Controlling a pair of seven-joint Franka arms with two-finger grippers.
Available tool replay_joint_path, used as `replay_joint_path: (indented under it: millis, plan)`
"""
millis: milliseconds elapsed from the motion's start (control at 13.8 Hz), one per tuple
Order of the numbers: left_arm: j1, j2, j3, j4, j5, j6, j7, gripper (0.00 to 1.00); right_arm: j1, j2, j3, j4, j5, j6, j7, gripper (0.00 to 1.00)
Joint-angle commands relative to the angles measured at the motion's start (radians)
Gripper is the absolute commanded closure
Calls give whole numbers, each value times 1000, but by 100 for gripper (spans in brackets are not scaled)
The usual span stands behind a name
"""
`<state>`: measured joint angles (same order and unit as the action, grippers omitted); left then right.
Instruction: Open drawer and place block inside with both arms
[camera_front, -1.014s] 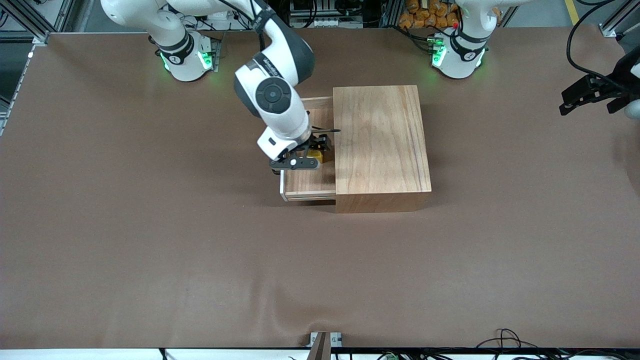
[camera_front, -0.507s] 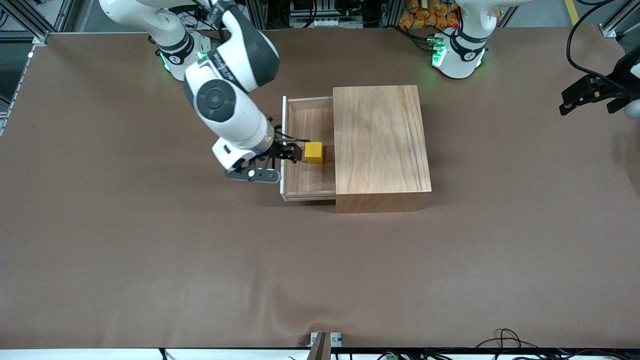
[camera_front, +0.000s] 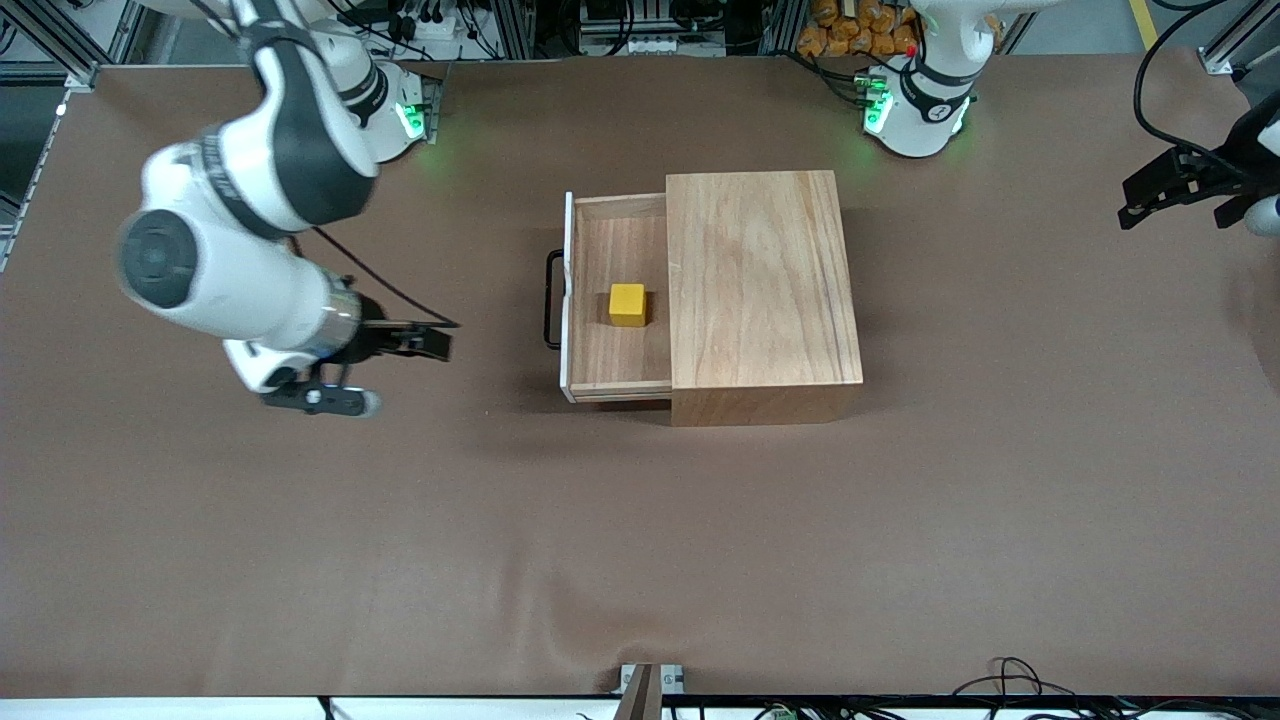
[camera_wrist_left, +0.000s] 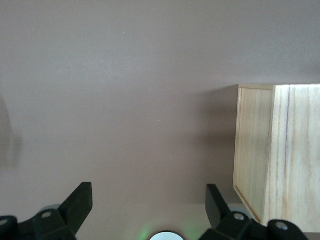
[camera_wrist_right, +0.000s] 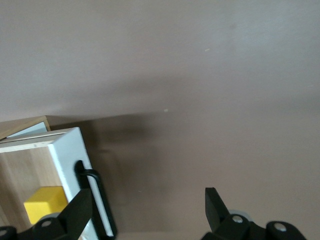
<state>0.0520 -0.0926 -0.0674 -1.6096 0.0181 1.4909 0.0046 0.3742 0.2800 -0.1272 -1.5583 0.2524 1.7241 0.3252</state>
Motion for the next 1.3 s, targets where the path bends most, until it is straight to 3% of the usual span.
replay_joint_path:
  millis: [0,217,652,869,1231]
  plan:
    - [11,-16,-3,-3,-20,-4,23,0,-82,-83,14,-20,-8,-69,-113,0]
    - [9,-16,-3,-3,-18,-3,23,0,-151,-168,11,-28,-131,-109,-141,0]
    - [8,-13,-15,-1,-17,-1,17,0,-297,-317,15,-59,-202,-198,-389,0]
    - [6,-13,-20,-1,-17,-3,6,0,-319,-372,20,-59,-242,-242,-393,0]
    - [8,-16,-32,-1,-17,-3,5,0,-362,-383,35,-49,-248,-287,-377,0]
